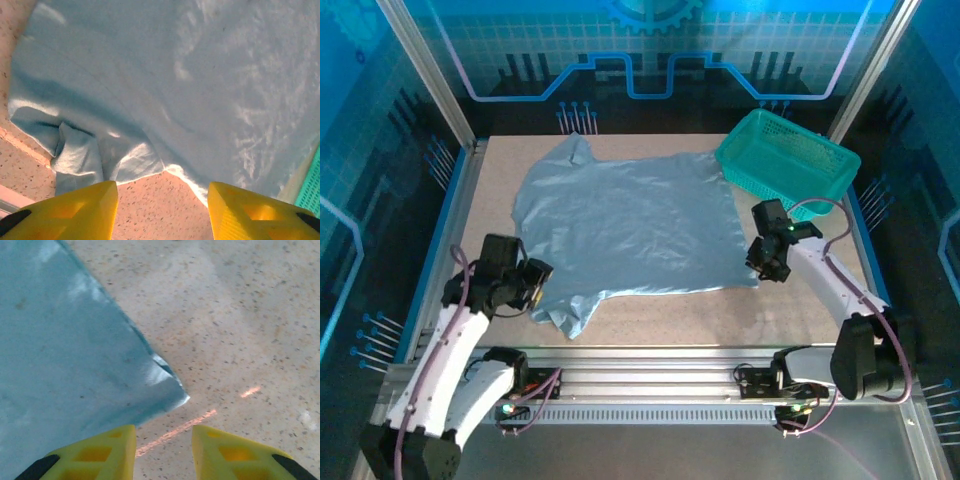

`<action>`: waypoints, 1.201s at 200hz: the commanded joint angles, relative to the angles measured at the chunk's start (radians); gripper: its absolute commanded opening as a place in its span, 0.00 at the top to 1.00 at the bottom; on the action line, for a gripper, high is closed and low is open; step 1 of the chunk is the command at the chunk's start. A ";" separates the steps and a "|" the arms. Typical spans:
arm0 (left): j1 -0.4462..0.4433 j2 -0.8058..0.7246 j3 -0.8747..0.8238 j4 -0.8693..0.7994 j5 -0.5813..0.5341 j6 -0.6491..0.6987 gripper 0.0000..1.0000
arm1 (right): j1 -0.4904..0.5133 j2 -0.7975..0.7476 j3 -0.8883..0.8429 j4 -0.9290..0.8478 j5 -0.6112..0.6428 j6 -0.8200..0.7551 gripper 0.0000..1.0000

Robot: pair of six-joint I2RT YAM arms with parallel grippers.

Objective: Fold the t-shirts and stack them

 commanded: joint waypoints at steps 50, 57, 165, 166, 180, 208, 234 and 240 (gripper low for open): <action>0.201 0.598 0.074 0.232 0.054 0.095 0.61 | 0.064 0.232 0.005 0.365 -0.285 -0.102 0.68; 0.217 0.650 0.092 0.228 0.047 0.119 0.61 | 0.064 0.280 0.031 0.347 -0.287 -0.109 0.69; 0.386 1.140 0.606 0.190 0.027 0.452 0.48 | 0.083 0.795 0.529 0.018 -0.223 -0.091 0.69; 0.385 1.138 0.610 0.185 0.025 0.452 0.48 | 0.083 0.796 0.532 0.018 -0.222 -0.092 0.69; 0.381 1.070 0.603 0.152 -0.019 0.452 0.44 | 0.078 0.790 0.554 0.017 -0.203 -0.097 0.69; 0.348 0.833 0.428 0.084 -0.071 0.406 0.40 | 0.082 0.711 0.530 0.040 -0.180 -0.119 0.65; 0.287 0.589 0.178 0.016 -0.067 0.265 0.47 | 0.085 0.575 0.456 0.046 -0.146 -0.127 0.58; 0.274 0.542 0.123 -0.003 -0.062 0.232 0.49 | 0.084 0.543 0.436 0.042 -0.141 -0.123 0.57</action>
